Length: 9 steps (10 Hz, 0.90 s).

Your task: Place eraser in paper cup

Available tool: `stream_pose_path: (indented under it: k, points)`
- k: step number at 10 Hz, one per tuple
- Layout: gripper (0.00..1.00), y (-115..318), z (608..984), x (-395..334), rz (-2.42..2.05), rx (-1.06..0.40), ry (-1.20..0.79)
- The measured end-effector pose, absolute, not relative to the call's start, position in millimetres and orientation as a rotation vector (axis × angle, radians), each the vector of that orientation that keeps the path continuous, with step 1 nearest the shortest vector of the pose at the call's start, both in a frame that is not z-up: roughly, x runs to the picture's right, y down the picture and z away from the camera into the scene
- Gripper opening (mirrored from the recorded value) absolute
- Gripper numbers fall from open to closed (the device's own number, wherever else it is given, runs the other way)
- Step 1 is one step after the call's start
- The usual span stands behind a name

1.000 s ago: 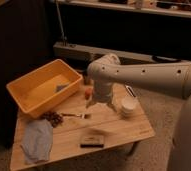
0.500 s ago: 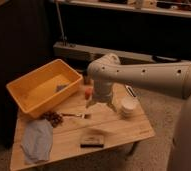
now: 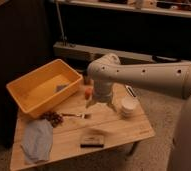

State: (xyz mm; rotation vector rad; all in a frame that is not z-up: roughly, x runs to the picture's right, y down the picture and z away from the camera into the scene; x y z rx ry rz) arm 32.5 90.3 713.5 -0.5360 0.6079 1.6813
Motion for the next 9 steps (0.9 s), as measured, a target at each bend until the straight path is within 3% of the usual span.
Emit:
stream_pose_path:
  k: [2,9]
  points:
    - [0.80,83.6,712.1,29.1,1.657,-0.529,0.584]
    - [0.80,84.3,695.4,-74.7,0.999,-0.659,0.204]
